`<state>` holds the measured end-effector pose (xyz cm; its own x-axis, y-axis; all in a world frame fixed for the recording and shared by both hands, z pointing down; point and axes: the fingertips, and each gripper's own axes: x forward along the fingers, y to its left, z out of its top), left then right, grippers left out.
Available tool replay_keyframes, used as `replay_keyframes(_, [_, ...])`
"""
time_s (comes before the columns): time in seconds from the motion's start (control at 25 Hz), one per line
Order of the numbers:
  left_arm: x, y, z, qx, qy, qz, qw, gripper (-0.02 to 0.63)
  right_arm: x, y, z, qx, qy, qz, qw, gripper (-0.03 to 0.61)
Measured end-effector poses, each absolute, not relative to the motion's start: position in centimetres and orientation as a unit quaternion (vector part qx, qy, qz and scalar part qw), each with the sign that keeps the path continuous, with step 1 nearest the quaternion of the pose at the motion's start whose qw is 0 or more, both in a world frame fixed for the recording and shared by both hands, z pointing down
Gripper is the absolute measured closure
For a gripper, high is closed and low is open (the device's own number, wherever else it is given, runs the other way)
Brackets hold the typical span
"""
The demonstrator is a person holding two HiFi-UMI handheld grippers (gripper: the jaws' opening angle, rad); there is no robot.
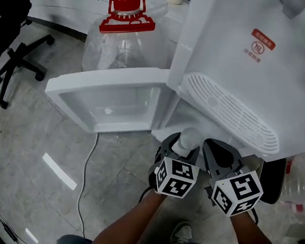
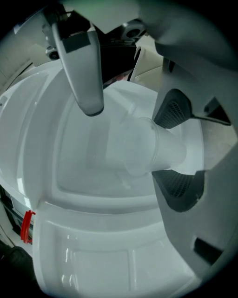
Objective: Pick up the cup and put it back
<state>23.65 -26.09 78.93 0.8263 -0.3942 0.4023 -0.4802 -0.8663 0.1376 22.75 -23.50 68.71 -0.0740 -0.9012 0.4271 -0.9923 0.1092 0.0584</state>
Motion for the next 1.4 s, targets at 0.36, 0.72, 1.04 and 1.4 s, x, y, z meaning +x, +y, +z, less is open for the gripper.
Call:
replay_keyframes(0.36, [26.4, -27.9, 82.4, 0.950, -0.225, 0.188, 0.106, 0.341, 24.2, -24.6, 71.0, 0.662, -0.711, 0.112, 0.209, 0.555])
replay_keyframes(0.72, [27.8, -29.7, 85.3, 0.949, -0.223, 0.199, 0.097, 0.341, 26.0, -25.8, 71.8, 0.701, -0.681, 0.118, 0.175, 0.554])
replay_keyframes(1.04, [29.3, -30.5, 86.9, 0.944, -0.224, 0.220, 0.099, 0.341, 26.1, -26.2, 71.7, 0.695, -0.686, 0.130, 0.172, 0.554])
replay_keyframes(1.4, [30.9, -30.5, 88.0, 0.942, -0.227, 0.234, 0.080, 0.341, 26.3, -25.7, 72.0, 0.692, -0.686, 0.137, 0.179, 0.554])
